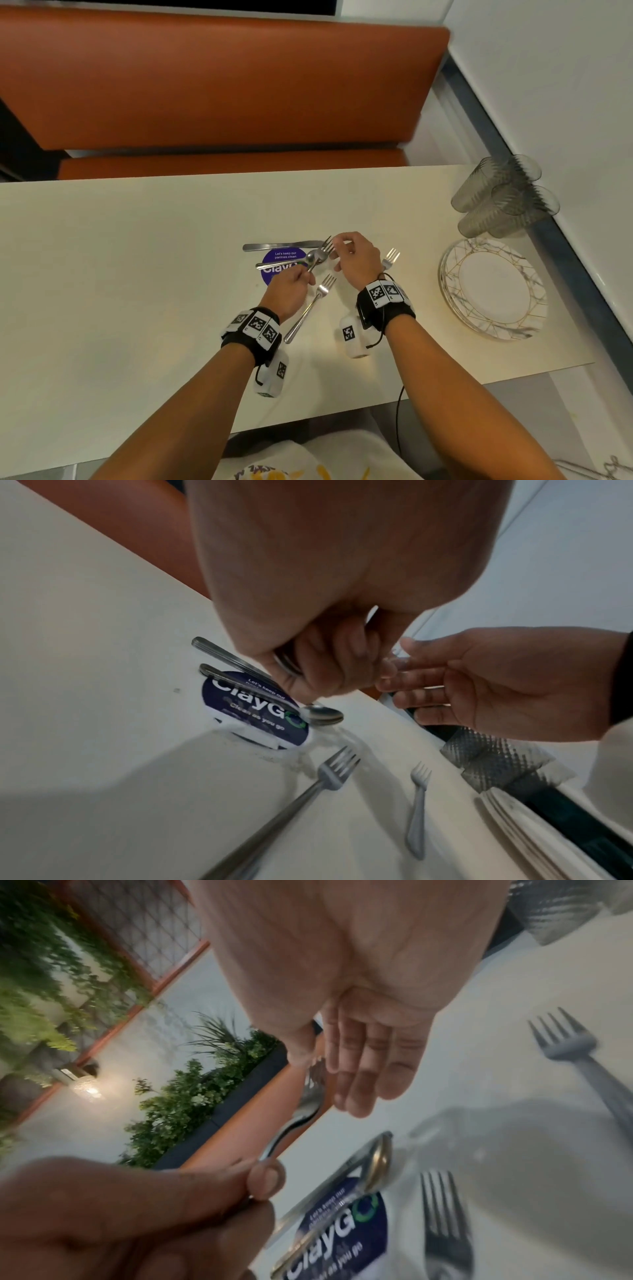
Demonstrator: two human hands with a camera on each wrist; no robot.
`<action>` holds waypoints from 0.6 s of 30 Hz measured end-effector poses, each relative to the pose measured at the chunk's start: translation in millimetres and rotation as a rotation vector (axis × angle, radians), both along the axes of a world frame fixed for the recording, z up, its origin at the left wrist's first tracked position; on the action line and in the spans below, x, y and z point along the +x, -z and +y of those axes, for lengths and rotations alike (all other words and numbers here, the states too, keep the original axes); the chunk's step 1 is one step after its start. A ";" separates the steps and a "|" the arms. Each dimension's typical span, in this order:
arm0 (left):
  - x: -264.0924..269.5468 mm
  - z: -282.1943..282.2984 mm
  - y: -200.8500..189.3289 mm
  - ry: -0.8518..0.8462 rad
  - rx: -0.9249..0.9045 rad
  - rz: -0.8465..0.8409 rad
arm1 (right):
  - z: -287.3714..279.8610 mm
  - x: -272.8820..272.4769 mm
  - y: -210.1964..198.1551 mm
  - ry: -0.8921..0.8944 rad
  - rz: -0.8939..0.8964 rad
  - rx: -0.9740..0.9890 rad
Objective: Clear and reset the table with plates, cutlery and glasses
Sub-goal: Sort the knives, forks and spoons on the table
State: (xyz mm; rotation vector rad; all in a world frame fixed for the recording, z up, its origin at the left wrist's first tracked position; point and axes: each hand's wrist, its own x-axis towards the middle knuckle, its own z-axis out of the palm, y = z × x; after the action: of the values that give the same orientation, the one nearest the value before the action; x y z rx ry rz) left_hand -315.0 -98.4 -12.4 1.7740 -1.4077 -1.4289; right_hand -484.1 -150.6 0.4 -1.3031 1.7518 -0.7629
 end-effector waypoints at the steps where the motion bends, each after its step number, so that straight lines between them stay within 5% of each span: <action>1: 2.8 -0.6 4.2 0.000 -0.005 -0.052 | 1.2 -1.5 7.6 0.006 0.020 0.038; 10: 21.7 -1.3 25.0 -0.030 0.010 -0.119 | 15.9 -4.1 63.6 -0.271 0.599 0.262; 18: 22.9 -13.0 15.5 -0.078 0.002 -0.135 | 14.9 -4.7 73.4 -0.222 0.449 0.191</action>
State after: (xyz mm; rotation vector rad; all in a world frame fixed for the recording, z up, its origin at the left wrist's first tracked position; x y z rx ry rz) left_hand -292.1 -111.5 -27.9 1.9362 -1.3862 -1.2925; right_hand -488.8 -135.7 -73.0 -1.5866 1.9215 -0.1767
